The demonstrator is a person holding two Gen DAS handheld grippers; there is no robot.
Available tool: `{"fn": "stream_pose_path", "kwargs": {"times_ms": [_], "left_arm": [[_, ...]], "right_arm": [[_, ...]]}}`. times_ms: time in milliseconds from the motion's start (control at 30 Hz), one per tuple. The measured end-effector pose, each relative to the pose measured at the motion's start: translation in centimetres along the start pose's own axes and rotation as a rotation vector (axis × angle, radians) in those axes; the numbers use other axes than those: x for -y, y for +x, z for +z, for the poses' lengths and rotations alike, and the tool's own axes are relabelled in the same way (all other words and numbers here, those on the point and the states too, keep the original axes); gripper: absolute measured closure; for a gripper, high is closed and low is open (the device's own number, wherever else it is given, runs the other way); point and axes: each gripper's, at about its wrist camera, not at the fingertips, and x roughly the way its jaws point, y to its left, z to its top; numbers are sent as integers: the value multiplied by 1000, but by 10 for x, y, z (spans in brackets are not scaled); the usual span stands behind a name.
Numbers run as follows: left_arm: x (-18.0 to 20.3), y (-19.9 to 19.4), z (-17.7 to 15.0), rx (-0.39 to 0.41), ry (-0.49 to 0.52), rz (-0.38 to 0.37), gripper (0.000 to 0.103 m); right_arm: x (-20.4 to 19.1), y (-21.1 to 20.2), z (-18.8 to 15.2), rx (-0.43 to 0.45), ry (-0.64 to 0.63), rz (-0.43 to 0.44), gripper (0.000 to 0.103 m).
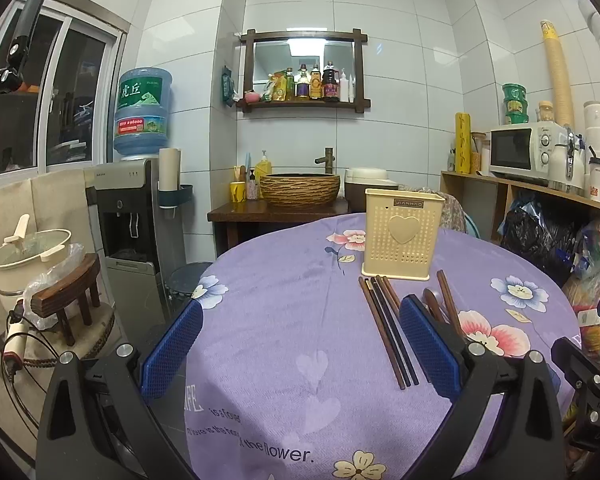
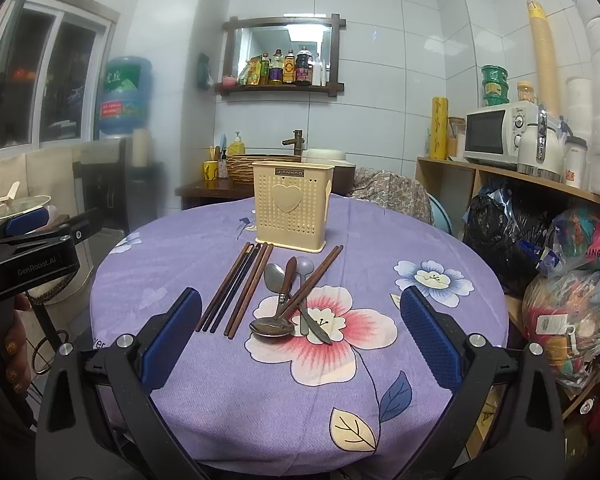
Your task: Organize utensils
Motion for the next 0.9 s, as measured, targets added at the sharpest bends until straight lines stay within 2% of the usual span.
{"fn": "stream_pose_path", "kwargs": {"times_ms": [900], "left_arm": [[2, 10, -6, -30, 5, -7, 5]], "right_arm": [[-2, 10, -4, -33, -30, -15, 5]]}}
